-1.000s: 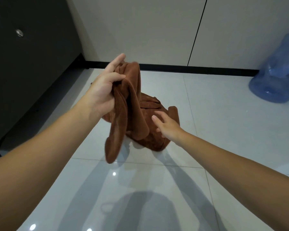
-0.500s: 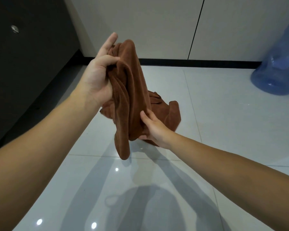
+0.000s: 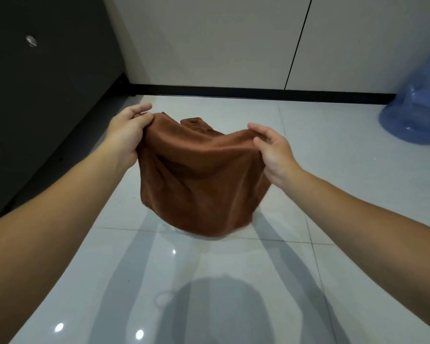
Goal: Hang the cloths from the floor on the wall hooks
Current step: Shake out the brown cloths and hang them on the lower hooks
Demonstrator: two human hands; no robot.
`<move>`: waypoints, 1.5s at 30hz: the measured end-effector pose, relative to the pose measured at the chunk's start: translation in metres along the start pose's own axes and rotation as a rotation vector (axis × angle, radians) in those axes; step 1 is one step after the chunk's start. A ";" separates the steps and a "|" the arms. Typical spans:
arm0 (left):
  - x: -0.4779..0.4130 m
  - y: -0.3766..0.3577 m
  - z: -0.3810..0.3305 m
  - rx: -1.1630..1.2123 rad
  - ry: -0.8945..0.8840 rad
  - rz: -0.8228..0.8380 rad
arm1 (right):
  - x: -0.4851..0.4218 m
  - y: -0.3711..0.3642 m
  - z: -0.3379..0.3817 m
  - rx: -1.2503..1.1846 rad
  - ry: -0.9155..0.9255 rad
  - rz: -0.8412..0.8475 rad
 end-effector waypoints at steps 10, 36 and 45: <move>-0.018 0.025 0.010 -0.147 0.022 -0.145 | -0.002 0.026 0.036 -0.211 -0.196 0.033; -0.011 -0.139 -0.404 -0.090 0.040 0.179 | 0.012 0.154 0.424 -0.222 -0.321 -0.117; 0.065 -0.245 -0.702 -0.109 -0.086 0.397 | 0.089 0.241 0.747 -0.193 -0.079 -0.300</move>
Point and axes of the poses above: each hand's wrist, its own x-axis away from the middle knuckle, its own y-axis out of the back of the hand, z = x × y, the point moved 2 cm from there along -x, towards the middle knuckle, and after that the axes turned 5 degrees about z, right-handed, at the moved point
